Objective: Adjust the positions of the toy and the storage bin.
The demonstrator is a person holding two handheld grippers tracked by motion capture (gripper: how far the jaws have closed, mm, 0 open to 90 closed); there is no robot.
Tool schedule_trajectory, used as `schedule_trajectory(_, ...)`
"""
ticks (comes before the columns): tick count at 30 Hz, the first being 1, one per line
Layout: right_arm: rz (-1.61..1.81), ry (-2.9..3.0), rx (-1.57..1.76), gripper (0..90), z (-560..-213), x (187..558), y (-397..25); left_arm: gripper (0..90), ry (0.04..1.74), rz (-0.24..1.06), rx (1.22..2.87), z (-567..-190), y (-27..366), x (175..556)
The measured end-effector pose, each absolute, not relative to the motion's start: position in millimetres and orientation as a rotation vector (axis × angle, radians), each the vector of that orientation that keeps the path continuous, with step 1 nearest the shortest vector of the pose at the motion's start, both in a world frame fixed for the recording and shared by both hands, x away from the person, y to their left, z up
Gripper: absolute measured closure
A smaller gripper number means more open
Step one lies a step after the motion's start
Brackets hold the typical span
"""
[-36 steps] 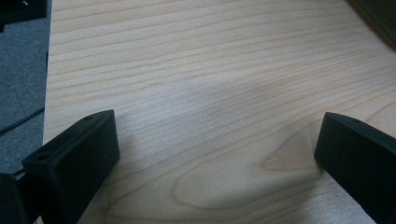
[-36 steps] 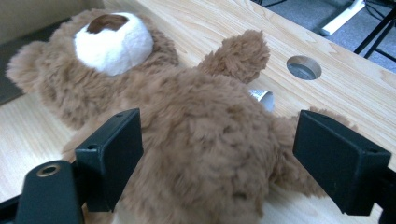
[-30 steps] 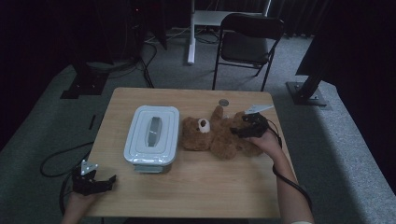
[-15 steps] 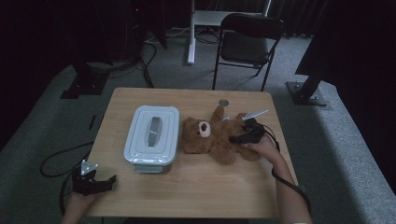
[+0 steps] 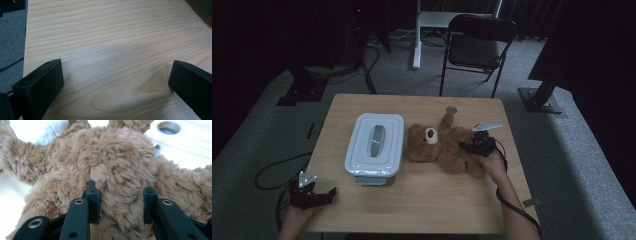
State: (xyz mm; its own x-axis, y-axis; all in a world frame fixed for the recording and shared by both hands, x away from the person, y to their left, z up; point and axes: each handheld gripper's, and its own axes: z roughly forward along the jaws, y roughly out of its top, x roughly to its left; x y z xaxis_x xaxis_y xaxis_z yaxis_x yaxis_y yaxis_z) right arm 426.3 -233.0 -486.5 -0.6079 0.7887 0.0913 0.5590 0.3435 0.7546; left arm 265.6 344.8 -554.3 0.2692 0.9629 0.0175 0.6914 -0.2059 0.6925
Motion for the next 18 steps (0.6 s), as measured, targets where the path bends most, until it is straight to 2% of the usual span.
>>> schedule_trajectory(8, 1.068, 2.061, 1.391, 65.5, -480.3, 425.8, -252.5, 0.7, 1.487, 0.618, 1.975, -554.3, 344.8, 265.6)
schedule_trajectory(15, 1.043, 1.834, 1.613, 65.3, -475.5, 416.9, -290.8, 0.7, 1.489, 0.619, 1.974, -554.3, 344.7, 265.6)
schedule_trajectory(16, 1.044, 1.808, 1.639, 64.9, -475.9, 414.9, -294.9, 0.7, 1.489, 0.619, 1.974, -554.3, 344.7, 265.6)
schedule_trajectory(18, 1.037, 1.805, 1.691, 56.1, -479.8, 413.1, -300.4, 0.7, 1.49, 0.619, 1.974, -554.3, 344.6, 265.6)
